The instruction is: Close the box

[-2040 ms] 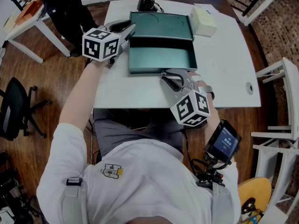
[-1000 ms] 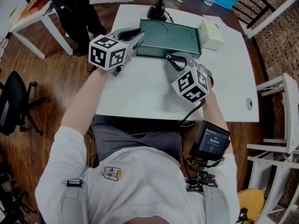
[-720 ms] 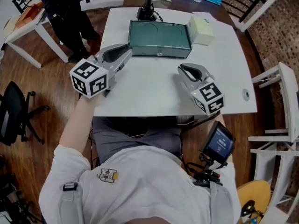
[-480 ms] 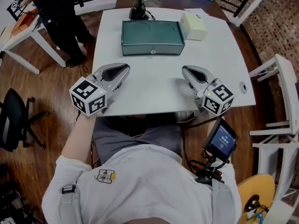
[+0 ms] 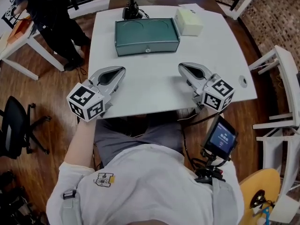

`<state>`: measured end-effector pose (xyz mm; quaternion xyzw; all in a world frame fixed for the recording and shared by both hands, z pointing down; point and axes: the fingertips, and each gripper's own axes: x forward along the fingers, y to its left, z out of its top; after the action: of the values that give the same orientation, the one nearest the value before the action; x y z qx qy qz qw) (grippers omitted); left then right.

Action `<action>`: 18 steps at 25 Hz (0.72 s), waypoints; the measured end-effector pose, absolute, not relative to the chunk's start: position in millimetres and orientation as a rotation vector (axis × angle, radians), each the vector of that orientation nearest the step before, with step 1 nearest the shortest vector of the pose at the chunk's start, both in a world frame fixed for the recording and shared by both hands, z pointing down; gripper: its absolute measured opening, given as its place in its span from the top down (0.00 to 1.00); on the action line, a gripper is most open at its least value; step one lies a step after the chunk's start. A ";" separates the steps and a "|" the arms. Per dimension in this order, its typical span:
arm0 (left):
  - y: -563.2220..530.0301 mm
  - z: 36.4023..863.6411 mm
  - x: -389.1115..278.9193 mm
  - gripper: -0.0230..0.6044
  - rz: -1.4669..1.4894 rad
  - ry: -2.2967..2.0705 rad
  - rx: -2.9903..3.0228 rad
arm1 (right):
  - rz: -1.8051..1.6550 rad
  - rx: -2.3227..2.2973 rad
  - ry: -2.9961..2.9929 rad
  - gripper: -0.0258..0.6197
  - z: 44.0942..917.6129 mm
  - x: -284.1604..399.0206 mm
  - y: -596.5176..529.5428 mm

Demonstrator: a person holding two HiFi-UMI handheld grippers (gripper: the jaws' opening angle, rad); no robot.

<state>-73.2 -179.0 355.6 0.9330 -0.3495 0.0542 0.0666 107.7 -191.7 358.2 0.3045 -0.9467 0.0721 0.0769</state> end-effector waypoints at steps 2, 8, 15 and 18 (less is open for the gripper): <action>-180.3 354.9 -72.7 0.96 0.162 -1.055 2.816 | 0.213 0.913 -2.838 0.96 357.5 107.9 -192.7; -178.9 354.6 -72.5 0.96 0.167 -1.065 2.805 | 0.220 0.879 -2.842 0.96 357.5 106.2 -188.5; -179.8 353.6 -70.5 0.96 0.167 -1.065 2.807 | 0.219 0.880 -2.841 0.96 356.5 108.3 -188.5; -179.5 353.6 -70.8 0.96 0.168 -1.067 2.803 | 0.219 0.880 -2.843 0.96 356.9 107.9 -188.4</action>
<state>-70.8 -179.5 353.6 0.9310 -0.3542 0.0558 0.0687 107.9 -188.4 356.9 0.2939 -0.9498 0.0731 0.0787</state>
